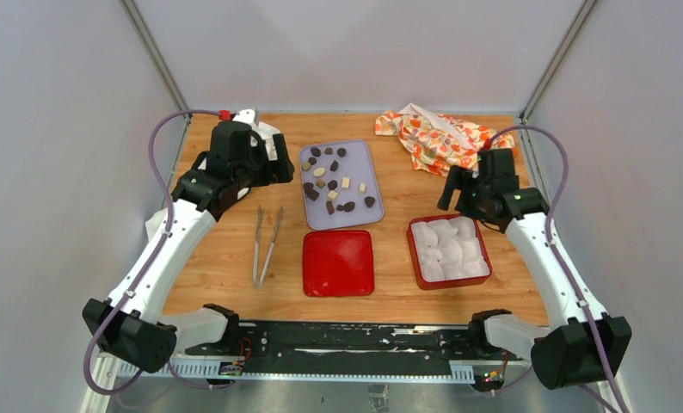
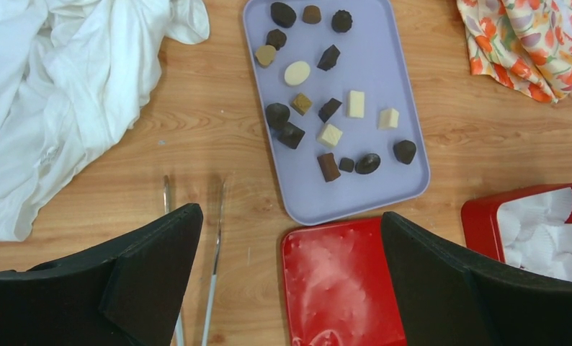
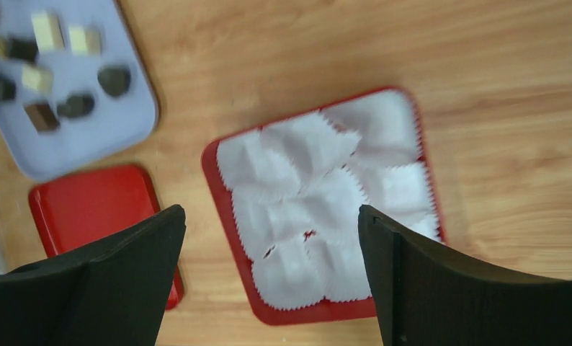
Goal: Pack the chocolate
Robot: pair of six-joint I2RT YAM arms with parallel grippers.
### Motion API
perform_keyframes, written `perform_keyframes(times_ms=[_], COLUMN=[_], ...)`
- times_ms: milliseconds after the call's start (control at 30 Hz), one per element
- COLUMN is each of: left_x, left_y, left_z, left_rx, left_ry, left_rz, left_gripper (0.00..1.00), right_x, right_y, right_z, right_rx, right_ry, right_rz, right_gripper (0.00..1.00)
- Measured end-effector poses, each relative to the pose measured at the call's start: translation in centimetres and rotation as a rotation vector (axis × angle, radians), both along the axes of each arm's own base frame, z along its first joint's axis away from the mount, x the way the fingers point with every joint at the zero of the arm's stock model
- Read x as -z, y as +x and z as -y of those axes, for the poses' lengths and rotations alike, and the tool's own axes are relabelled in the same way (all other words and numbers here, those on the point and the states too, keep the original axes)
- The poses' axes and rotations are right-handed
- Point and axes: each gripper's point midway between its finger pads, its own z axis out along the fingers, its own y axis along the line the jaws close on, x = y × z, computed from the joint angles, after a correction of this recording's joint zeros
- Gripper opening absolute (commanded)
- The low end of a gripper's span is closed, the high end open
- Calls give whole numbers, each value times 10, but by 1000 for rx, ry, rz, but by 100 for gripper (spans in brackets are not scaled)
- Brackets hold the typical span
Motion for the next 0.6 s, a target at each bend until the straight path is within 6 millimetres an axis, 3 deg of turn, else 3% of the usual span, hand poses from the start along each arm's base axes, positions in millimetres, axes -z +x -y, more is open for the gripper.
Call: perform_keyframes(times_ms=[100, 167, 267, 433, 600], left_x=[3, 7, 11, 19, 20], left_y=[2, 4, 9, 12, 13], left_z=[1, 2, 4, 7, 8], left_rx=[1, 4, 4, 10, 9], left_ry=[3, 6, 10, 14, 8], left_rz=[-9, -21, -35, -58, -65], left_gripper=[100, 100, 100, 100, 100], right_x=[37, 56, 78, 111, 127], right_y=[-21, -35, -48, -51, -53], right_z=[-34, -64, -93, -94, -92], right_rx=[-115, -224, -322, -325, -346], right_ry=[30, 22, 9, -28, -67], right_rz=[-134, -215, -307, -431, -485], right_gripper=[92, 82, 60, 48, 35])
